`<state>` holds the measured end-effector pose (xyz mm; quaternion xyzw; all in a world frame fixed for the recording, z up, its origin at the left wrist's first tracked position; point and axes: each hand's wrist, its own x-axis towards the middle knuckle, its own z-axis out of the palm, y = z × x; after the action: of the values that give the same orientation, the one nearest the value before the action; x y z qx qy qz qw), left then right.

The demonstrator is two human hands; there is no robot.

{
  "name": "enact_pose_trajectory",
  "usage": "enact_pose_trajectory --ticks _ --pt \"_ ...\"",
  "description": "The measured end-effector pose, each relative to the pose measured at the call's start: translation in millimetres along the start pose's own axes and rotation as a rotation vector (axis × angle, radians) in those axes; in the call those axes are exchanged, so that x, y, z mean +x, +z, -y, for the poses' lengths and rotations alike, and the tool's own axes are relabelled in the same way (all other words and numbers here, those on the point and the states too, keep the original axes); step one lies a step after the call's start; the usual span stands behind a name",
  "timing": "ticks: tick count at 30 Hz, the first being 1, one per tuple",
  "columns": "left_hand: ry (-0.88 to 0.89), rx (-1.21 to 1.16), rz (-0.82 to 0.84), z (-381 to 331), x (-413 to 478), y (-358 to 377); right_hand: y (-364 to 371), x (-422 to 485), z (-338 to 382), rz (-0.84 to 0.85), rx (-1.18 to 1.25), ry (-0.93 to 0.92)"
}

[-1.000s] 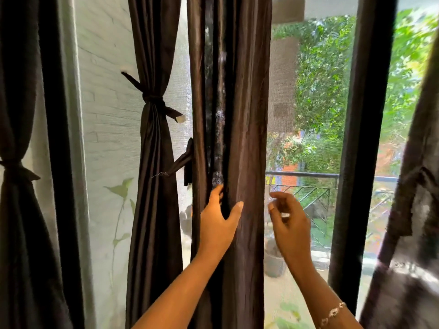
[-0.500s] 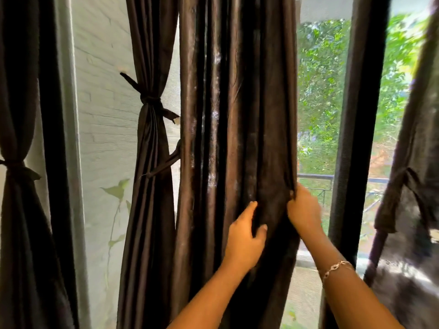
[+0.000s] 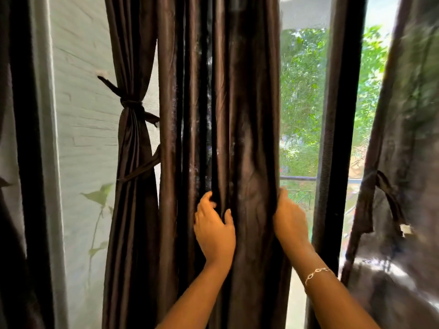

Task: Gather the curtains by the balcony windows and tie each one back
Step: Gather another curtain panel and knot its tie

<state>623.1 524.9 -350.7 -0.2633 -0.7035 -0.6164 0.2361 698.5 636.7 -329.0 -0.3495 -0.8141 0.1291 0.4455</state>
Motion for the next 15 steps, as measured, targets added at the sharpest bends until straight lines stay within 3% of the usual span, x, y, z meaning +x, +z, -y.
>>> enact_pose_trajectory --ticks 6,11,15 --pt "-0.022 -0.048 -0.025 6.5 -3.7 0.6 15.0 -7.3 19.3 0.045 -0.004 -0.019" --pt "0.203 -0.049 0.010 7.5 -16.6 -7.3 7.5 -4.6 15.8 0.027 -0.103 -0.015" --pt "0.265 -0.029 0.122 3.0 -29.9 2.3 15.2 -15.3 38.0 0.121 0.037 -0.136"
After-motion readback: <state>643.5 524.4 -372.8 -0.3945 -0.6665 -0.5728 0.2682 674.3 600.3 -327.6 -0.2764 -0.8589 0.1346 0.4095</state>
